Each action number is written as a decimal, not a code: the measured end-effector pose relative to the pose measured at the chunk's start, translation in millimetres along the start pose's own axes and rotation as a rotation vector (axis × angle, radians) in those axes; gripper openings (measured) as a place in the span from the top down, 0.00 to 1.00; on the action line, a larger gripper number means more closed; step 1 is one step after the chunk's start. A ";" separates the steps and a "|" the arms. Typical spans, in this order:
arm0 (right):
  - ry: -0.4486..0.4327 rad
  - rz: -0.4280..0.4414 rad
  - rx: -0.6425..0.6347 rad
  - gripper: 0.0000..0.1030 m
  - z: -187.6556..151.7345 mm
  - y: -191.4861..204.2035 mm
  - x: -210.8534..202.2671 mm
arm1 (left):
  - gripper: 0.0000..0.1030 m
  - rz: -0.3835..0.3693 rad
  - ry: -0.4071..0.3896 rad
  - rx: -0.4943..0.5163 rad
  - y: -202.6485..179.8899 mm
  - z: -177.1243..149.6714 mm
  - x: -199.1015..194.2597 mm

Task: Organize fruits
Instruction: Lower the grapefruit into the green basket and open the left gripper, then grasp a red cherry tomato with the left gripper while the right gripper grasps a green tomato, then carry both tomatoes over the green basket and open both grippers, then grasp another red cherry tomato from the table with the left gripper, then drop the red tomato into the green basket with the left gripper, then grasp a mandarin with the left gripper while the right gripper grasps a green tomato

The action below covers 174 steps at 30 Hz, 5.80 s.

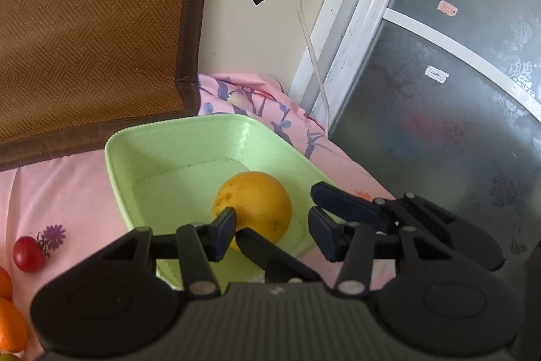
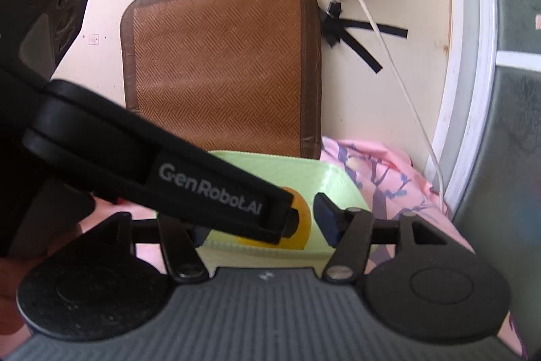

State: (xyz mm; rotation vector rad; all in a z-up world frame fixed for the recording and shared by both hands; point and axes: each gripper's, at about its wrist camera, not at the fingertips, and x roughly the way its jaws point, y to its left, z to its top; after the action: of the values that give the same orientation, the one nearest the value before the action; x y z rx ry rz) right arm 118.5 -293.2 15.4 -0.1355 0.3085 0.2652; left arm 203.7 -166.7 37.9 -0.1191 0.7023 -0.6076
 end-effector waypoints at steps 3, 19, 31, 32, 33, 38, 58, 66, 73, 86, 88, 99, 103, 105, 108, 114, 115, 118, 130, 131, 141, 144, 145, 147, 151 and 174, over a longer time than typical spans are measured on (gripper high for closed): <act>-0.034 0.023 0.040 0.36 -0.9 0.1 -11.1 | 0.54 -0.016 -0.060 -0.009 -4.8 -3.8 -34.2; 0.033 0.205 0.274 0.38 -31.6 61.9 -62.8 | 0.36 0.545 -0.290 -0.176 87.2 -134.7 -258.6; 0.151 0.158 0.149 0.42 -28.3 90.8 -45.7 | 0.41 0.532 -0.092 -0.086 82.5 -152.8 -208.5; 0.156 0.160 0.135 0.42 -27.6 92.5 -43.4 | 0.42 0.533 -0.090 -0.085 82.6 -152.6 -205.7; 0.161 0.163 0.124 0.43 -26.9 93.8 -41.1 | 0.43 0.535 -0.087 -0.085 84.1 -151.8 -202.9; 0.174 0.161 0.090 0.43 -21.0 95.8 -28.1 | 0.53 0.542 -0.061 -0.090 93.1 -147.4 -194.0; 0.053 0.141 0.137 0.72 -16.8 48.8 -45.9 | 0.73 0.178 -0.077 -0.026 30.2 -78.5 -138.5; 0.016 0.011 0.170 0.72 0.6 -1.3 -3.3 | 0.73 0.103 -0.054 -0.001 13.4 0.2 -40.0; 0.020 -0.007 0.168 0.70 -7.5 -9.8 11.0 | 0.71 0.126 0.023 -0.016 24.5 2.7 5.1; -0.098 -0.008 0.238 0.58 -13.5 -16.3 -24.8 | 0.70 0.158 -0.153 -0.074 41.5 -22.5 -96.9; -0.100 0.005 0.254 0.58 -15.7 -13.3 -33.3 | 0.70 0.192 -0.184 -0.105 58.2 -34.5 -128.8; -0.069 0.062 0.242 0.58 -25.7 24.0 -45.9 | 0.71 0.174 -0.209 -0.175 90.5 -39.9 -171.8; -0.029 0.147 0.260 0.58 -26.3 22.7 -43.6 | 0.72 0.146 -0.176 -0.161 79.4 -36.7 -152.9; 0.002 0.215 0.239 0.58 -23.9 27.8 -41.3 | 0.72 0.167 -0.178 -0.151 82.2 -40.7 -161.6; 0.018 0.305 0.197 0.58 -14.9 44.0 -38.7 | 0.72 0.198 -0.212 -0.191 95.1 -59.1 -193.2; 0.039 0.492 0.123 0.59 -1.8 90.8 -35.0 | 0.60 0.314 -0.180 -0.183 84.2 -132.1 -227.4; 0.045 0.507 0.112 0.59 -1.0 98.2 -33.2 | 0.58 0.324 -0.164 -0.172 80.2 -139.6 -224.7; 0.072 0.521 0.087 0.59 -3.2 113.1 -27.0 | 0.52 0.391 -0.119 -0.070 69.2 -151.3 -206.7; 0.109 0.361 0.077 0.59 -17.3 83.3 -23.0 | 0.72 0.298 -0.097 -0.086 73.9 -115.2 -175.4; 0.124 0.345 0.081 0.58 -17.8 80.5 -20.0 | 0.72 0.278 -0.113 -0.061 67.0 -101.9 -170.9; 0.184 0.399 0.224 0.64 -22.9 60.5 -7.2 | 0.71 0.083 0.027 0.079 17.1 14.2 -22.7; 0.185 0.417 0.259 0.66 -22.5 56.4 -4.2 | 0.71 0.101 0.107 0.073 19.8 18.9 8.0; 0.190 0.427 0.270 0.66 -22.7 54.9 -3.0 | 0.71 0.099 0.137 0.075 20.9 18.5 14.1; 0.188 0.440 0.278 0.65 -22.5 54.0 -2.5 | 0.70 0.082 0.162 0.063 25.2 18.7 18.0; 0.169 0.438 0.289 0.60 -23.3 51.7 -5.8 | 0.57 0.107 0.131 0.058 27.9 23.6 0.5; 0.237 0.423 0.038 0.60 4.7 145.3 20.6 | 0.48 0.425 -0.070 -0.085 150.9 -104.9 -186.1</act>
State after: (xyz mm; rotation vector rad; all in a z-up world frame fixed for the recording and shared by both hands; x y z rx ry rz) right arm 98.4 -148.5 0.0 -0.0622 0.5780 0.6643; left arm 98.3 71.8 18.5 -0.0660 0.6600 -0.1662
